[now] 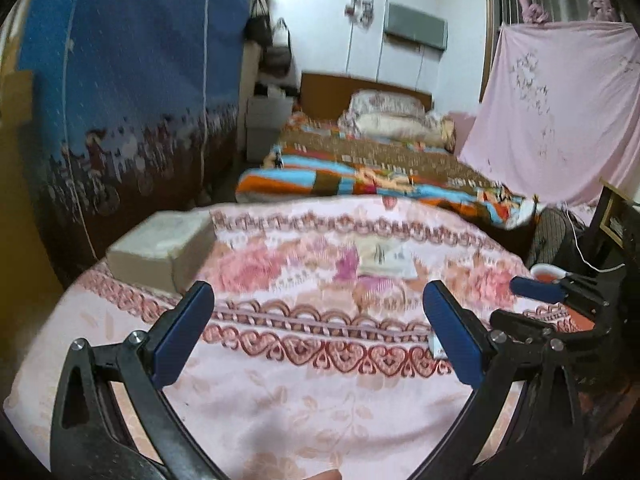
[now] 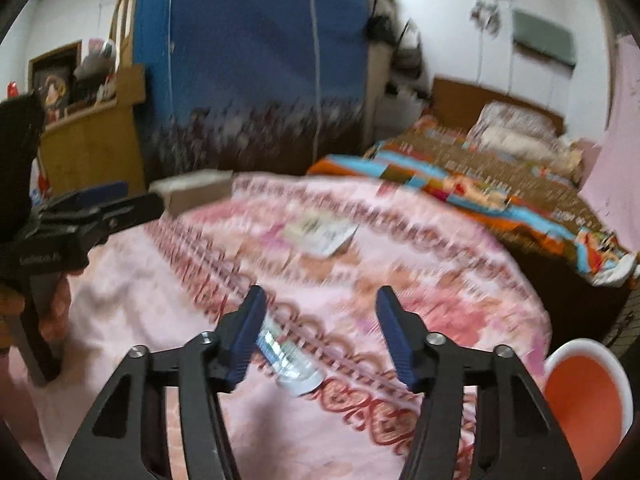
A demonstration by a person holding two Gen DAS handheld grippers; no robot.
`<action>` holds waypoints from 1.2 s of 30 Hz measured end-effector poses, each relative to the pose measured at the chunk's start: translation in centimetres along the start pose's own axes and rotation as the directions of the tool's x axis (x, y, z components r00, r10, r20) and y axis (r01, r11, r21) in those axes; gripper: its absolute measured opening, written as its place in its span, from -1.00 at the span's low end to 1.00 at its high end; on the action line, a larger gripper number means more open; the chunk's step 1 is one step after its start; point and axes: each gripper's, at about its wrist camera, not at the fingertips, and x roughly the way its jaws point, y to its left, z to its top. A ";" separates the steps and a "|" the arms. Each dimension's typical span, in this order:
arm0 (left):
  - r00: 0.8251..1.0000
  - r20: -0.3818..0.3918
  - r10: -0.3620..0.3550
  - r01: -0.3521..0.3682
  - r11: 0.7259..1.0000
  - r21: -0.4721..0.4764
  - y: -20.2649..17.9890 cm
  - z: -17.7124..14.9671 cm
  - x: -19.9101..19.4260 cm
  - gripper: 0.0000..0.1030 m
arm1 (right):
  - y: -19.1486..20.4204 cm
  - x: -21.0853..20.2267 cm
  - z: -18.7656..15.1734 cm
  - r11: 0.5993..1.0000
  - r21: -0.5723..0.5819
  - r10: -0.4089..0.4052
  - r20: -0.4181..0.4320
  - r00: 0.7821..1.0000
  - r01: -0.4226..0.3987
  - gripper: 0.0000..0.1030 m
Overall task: Collect trash
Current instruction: 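Grasp the white paper packet with the left tool while the right tool grasps the toothpaste tube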
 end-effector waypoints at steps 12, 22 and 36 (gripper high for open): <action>0.983 -0.178 -0.042 0.037 0.999 -0.033 0.6 -0.4 3.0 0.73 | 0.5 3.3 -1.5 0.995 0.014 0.101 -0.224 0.969 -0.101 -0.27; 0.963 -0.256 -0.080 0.079 0.997 -0.016 -0.1 0.3 5.2 0.64 | -0.8 2.8 -1.3 0.996 0.049 0.083 -0.202 0.976 -0.075 -0.47; 0.946 -0.309 -0.100 0.111 0.994 0.019 -4.3 2.4 10.9 0.63 | -8.0 0.9 -1.4 0.947 0.298 -0.082 -0.127 0.989 0.117 -0.47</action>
